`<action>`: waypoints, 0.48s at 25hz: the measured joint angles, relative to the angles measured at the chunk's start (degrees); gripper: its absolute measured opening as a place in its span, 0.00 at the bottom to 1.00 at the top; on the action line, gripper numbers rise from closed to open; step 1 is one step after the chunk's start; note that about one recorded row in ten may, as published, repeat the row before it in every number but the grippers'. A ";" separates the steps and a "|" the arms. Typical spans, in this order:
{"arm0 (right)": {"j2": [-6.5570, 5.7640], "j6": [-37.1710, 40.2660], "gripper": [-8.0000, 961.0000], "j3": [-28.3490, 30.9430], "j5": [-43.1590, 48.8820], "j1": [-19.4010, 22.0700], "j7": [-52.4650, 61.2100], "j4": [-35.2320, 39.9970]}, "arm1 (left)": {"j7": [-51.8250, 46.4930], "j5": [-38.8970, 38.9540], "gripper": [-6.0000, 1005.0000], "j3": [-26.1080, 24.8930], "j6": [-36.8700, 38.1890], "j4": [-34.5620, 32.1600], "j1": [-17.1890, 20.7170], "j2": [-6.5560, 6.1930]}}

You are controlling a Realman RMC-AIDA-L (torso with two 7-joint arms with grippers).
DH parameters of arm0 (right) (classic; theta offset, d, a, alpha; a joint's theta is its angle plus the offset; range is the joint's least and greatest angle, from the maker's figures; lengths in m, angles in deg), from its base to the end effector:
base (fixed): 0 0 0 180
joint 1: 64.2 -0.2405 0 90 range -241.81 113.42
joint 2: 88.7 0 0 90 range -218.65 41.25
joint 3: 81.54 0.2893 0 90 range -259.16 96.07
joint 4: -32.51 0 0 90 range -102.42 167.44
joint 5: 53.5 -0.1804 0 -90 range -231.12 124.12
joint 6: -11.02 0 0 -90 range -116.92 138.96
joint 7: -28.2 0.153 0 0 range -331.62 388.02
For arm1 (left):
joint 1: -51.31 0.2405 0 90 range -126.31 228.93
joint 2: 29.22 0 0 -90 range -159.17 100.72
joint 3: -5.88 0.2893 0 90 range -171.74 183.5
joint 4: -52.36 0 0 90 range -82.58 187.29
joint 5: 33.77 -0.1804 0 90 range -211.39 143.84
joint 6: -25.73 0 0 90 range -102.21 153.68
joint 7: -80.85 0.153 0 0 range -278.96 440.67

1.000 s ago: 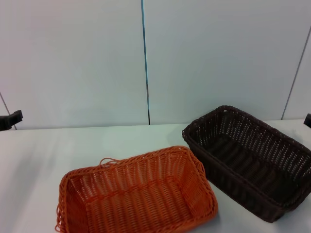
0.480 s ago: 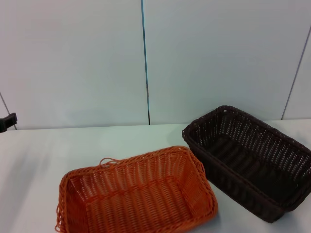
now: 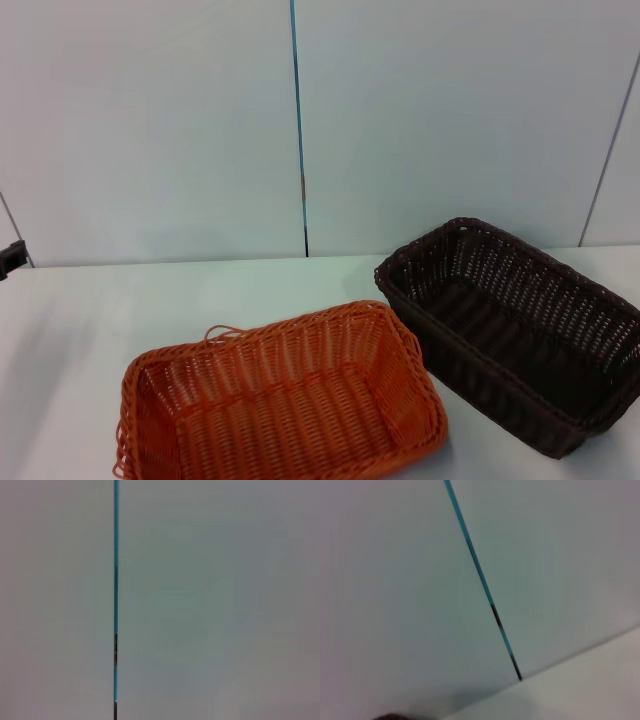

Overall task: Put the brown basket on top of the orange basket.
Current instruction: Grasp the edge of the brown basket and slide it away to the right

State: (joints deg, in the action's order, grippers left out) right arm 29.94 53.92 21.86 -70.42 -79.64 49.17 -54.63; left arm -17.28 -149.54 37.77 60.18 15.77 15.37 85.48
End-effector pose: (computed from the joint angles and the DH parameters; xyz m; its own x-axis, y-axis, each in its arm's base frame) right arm 0.2822 0.3750 0.0797 -0.2619 0.4659 0.8452 0.8898 -0.2225 0.3984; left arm -0.3541 0.4380 0.0876 0.6045 0.4277 0.6720 0.7586 -0.0515 -0.6496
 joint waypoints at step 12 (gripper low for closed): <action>-0.25 27.53 0.96 17.01 -11.84 -7.50 -11.75 -0.12 | 0.86 0.02 0.66 1.25 -1.41 -0.92 1.10 -0.23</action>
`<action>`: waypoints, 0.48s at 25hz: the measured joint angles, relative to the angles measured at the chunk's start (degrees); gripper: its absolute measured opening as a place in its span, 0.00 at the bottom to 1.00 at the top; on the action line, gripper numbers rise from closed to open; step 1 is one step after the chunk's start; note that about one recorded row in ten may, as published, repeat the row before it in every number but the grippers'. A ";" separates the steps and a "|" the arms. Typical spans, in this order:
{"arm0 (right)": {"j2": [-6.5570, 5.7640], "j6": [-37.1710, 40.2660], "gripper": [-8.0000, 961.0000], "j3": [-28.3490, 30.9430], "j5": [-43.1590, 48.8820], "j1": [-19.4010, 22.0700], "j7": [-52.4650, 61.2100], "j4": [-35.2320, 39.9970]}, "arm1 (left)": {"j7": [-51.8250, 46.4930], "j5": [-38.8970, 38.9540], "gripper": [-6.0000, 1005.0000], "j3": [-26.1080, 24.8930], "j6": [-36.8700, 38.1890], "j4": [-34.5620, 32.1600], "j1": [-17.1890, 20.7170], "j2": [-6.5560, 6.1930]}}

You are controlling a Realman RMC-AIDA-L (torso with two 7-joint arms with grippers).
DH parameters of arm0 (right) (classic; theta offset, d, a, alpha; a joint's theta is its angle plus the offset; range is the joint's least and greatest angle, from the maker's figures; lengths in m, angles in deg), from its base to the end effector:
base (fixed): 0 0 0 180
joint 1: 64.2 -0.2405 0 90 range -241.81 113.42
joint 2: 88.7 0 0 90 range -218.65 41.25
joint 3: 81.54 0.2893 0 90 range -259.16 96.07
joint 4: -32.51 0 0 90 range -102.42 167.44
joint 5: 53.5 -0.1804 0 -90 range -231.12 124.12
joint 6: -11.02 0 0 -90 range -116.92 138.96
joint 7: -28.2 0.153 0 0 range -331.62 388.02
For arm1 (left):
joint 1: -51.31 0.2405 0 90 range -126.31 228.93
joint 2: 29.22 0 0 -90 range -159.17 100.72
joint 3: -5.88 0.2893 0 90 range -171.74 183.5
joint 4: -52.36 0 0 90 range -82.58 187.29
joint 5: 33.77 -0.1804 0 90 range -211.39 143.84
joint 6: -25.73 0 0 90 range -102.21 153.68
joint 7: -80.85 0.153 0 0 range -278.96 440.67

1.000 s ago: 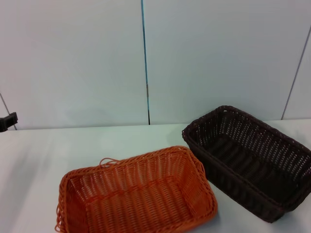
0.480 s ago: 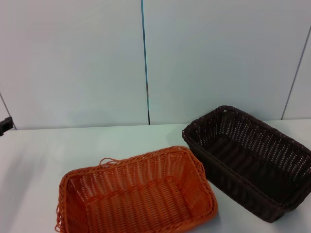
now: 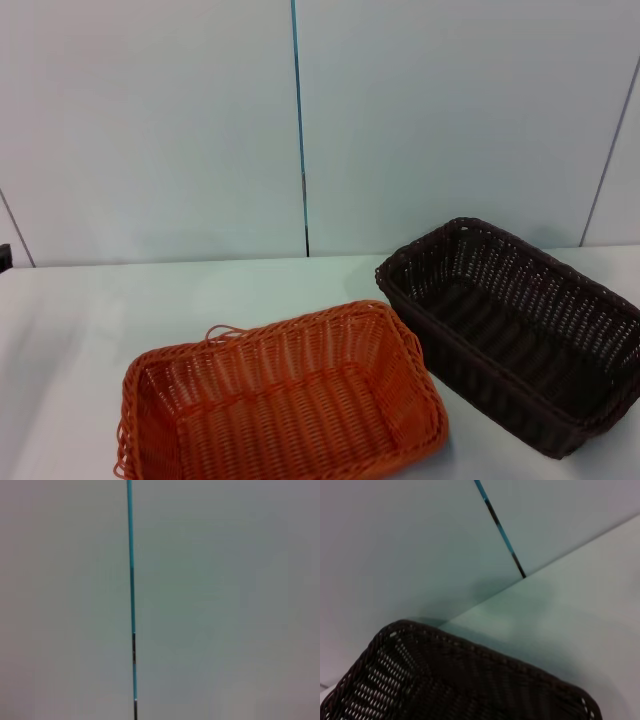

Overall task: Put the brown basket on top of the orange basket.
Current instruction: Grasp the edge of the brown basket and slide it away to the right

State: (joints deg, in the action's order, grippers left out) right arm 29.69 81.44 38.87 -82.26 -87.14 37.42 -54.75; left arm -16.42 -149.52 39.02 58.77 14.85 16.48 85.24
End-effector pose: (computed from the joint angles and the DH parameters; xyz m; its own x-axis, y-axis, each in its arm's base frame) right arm 0.2799 0.3677 0.0854 -0.0715 0.6845 0.7255 0.9193 -0.2369 0.3142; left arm -0.3613 0.4341 0.0941 0.6310 0.4274 0.6474 0.7274 -0.0360 -0.6853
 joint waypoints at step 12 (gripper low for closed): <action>-0.56 8.05 0.96 3.84 0.02 -4.25 -1.47 1.74 | 1.70 -3.64 0.66 1.59 -1.76 -0.12 -0.51 -0.12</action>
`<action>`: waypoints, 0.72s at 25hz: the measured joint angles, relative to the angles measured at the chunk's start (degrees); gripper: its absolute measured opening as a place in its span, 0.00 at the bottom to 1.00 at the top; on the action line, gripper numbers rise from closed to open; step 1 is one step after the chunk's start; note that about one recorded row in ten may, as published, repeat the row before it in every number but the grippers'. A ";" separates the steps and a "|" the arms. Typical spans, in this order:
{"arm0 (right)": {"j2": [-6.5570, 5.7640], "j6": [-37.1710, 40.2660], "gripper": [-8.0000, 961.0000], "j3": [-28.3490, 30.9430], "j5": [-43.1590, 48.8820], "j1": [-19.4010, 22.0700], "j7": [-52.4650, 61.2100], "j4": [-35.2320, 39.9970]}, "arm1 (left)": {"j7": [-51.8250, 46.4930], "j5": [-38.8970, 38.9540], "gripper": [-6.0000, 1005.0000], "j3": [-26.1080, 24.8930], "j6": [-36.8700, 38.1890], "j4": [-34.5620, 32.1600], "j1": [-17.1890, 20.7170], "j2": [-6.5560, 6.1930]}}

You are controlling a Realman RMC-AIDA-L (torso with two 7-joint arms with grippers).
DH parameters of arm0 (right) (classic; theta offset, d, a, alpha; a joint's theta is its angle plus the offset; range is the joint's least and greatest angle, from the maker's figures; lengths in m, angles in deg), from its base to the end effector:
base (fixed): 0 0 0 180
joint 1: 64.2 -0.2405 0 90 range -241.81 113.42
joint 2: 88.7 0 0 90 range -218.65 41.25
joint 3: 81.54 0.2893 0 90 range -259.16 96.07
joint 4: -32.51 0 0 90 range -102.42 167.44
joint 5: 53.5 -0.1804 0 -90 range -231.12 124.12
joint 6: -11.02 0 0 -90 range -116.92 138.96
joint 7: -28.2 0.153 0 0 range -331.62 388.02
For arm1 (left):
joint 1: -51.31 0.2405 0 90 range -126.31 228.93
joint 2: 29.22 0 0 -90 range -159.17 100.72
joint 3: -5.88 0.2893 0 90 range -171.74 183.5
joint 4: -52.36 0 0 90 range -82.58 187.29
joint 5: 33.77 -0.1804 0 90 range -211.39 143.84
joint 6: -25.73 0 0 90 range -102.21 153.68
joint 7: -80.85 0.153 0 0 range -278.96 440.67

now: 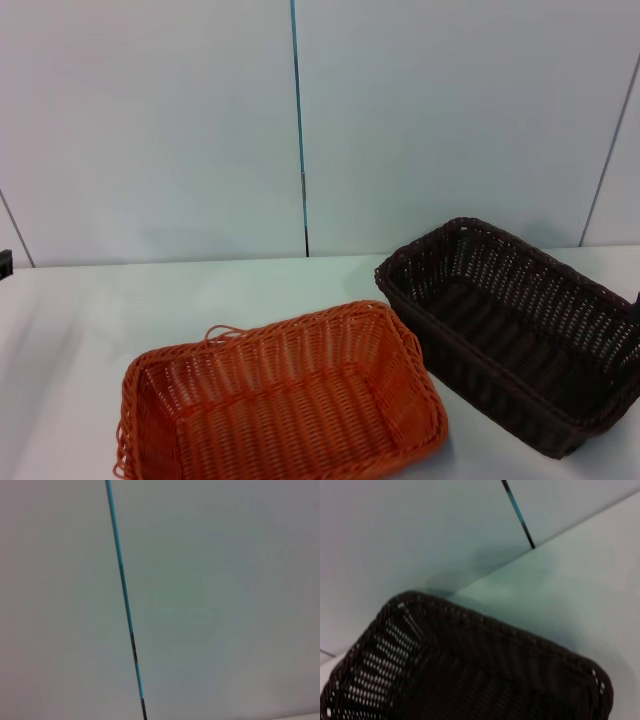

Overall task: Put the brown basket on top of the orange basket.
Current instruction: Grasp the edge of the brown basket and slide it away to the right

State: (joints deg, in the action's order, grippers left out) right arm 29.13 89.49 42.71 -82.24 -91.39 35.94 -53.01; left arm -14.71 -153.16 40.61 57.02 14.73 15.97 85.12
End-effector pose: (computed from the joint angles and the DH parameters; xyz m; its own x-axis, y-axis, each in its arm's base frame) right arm 0.2715 0.3710 0.0835 -0.0383 0.7527 0.6572 0.9225 -0.2262 0.3128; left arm -0.3612 0.4370 0.0931 0.6999 0.4467 0.5573 0.6483 -0.0698 -0.7582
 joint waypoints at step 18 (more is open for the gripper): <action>-3.89 7.85 0.96 6.83 0.17 -7.54 0.43 13.57 | 1.61 -2.44 0.66 -0.16 -0.58 -0.30 0.32 -0.48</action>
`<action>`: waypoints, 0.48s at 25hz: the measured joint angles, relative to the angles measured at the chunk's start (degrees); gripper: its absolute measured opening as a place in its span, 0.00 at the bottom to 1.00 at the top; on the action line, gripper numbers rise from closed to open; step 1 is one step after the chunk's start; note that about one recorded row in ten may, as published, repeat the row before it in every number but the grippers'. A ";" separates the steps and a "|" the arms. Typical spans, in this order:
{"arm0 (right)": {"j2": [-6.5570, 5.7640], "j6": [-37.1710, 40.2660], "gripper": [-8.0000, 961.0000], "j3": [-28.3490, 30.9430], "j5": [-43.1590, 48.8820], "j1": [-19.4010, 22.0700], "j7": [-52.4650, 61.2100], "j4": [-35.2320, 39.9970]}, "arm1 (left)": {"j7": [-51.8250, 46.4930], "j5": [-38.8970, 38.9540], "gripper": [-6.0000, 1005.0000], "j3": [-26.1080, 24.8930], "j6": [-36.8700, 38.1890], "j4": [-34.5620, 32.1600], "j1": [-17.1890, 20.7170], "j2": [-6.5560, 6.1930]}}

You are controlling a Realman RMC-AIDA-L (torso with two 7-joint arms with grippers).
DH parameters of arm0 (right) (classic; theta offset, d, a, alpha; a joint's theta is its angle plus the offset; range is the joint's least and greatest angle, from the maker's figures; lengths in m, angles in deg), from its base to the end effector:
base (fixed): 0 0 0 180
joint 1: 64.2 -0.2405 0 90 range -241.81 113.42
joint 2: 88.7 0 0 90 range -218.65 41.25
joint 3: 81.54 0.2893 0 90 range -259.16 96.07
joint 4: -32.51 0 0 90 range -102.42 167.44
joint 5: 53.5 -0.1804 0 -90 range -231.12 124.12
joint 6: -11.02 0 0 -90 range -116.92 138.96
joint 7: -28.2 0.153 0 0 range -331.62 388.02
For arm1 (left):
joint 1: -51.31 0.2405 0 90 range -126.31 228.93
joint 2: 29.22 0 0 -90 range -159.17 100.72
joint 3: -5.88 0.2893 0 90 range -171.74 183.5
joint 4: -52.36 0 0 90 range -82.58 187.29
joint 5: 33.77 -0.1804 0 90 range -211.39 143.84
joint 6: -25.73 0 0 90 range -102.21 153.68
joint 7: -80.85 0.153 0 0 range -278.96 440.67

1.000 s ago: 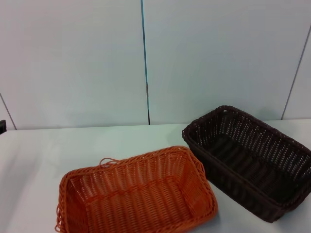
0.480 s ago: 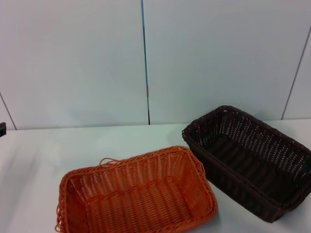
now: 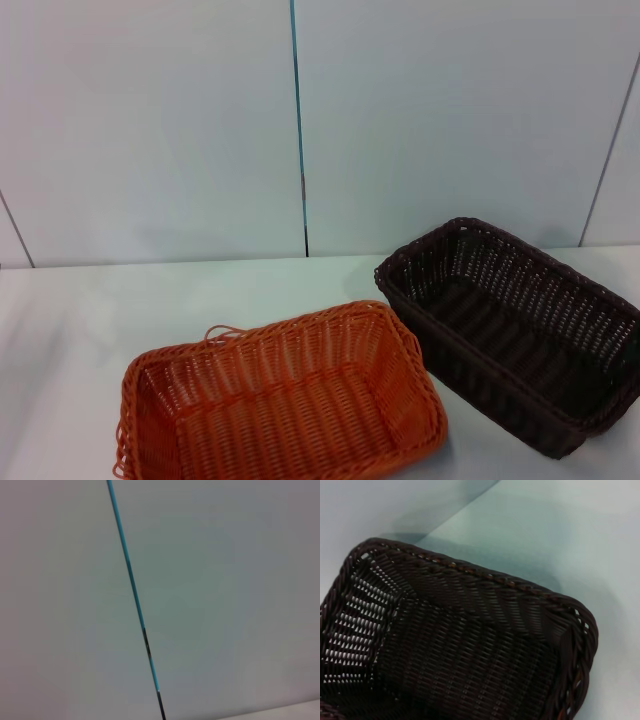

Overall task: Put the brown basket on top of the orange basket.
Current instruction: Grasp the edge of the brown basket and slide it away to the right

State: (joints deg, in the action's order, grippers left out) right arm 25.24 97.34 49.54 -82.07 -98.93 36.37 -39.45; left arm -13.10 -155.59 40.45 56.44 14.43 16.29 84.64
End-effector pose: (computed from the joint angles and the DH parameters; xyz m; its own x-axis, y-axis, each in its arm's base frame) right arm 0.2823 0.3819 0.0808 0.1388 0.8302 0.5399 0.9118 -0.3199 0.2575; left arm -0.3677 0.4347 0.0992 0.7358 0.4580 0.4988 0.5921 -0.0777 -0.8021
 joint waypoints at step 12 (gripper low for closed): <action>-0.12 -5.37 0.96 -0.42 2.37 -1.86 -0.30 7.39 | 0.18 0.01 0.66 0.01 0.49 -0.83 1.02 0.97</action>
State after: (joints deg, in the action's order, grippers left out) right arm 25.12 91.97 49.12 -79.71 -100.79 36.08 -32.05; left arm -12.92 -155.59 40.46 56.93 13.60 17.31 85.61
